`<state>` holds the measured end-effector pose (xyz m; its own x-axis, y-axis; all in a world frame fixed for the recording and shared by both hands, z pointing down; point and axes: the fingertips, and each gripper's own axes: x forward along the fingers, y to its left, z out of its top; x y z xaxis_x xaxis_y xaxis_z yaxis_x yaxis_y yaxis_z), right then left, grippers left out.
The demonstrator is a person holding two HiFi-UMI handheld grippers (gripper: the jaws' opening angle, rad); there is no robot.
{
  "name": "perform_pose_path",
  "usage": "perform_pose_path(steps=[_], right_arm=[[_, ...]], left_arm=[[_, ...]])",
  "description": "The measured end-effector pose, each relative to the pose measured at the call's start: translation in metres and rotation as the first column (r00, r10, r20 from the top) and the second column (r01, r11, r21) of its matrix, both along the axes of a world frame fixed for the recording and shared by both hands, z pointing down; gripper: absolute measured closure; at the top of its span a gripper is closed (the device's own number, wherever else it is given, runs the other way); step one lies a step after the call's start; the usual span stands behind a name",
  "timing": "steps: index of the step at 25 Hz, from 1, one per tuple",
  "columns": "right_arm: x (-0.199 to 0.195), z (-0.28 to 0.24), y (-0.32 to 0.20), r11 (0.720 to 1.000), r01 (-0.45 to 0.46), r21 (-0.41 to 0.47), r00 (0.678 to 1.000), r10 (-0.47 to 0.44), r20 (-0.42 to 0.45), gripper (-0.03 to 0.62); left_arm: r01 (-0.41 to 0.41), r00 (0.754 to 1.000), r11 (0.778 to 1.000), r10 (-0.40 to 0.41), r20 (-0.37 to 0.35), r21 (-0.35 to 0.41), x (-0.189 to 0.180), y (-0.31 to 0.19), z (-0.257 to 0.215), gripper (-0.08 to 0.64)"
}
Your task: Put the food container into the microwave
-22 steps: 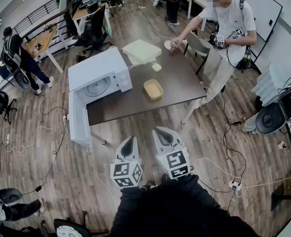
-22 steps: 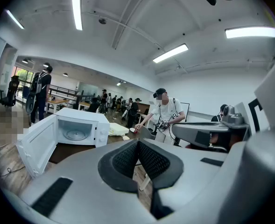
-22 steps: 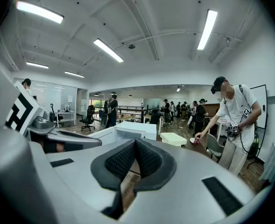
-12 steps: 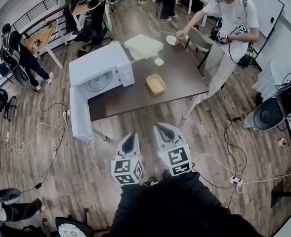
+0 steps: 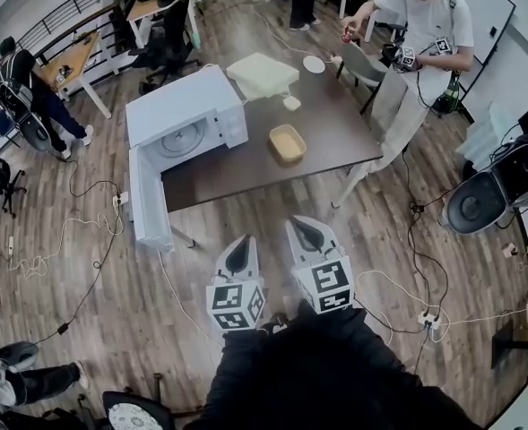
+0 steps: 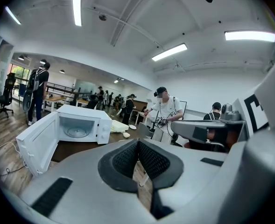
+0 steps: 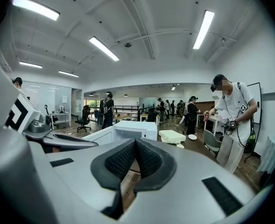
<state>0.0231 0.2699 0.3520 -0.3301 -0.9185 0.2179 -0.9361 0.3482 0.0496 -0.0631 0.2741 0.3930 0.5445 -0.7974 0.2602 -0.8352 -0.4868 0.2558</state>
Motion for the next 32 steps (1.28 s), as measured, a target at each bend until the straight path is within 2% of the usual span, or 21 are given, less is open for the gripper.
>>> perform_pose_path(steps=[9, 16, 22, 32], right_arm=[[-0.008, 0.034, -0.003, 0.997, -0.013, -0.077, 1.0, 0.013, -0.007, 0.569], [-0.007, 0.056, -0.042, 0.994, -0.004, -0.108, 1.0, 0.004, -0.001, 0.569], [0.004, 0.072, -0.104, 0.992, 0.007, -0.123, 1.0, -0.006, 0.01, 0.569], [0.038, 0.085, -0.24, 0.986, 0.03, -0.163, 1.0, -0.03, 0.004, 0.569]], left_arm=[[0.007, 1.0, 0.999, -0.007, 0.002, -0.051, -0.017, -0.002, 0.025, 0.526], [0.024, 1.0, 0.997, -0.023, 0.017, -0.071, -0.019, -0.039, 0.045, 0.526], [0.042, 0.999, 0.996, -0.04, 0.034, -0.08, -0.01, -0.098, 0.06, 0.526], [0.065, 0.997, 0.992, -0.06, 0.05, -0.108, 0.022, -0.238, 0.073, 0.526]])
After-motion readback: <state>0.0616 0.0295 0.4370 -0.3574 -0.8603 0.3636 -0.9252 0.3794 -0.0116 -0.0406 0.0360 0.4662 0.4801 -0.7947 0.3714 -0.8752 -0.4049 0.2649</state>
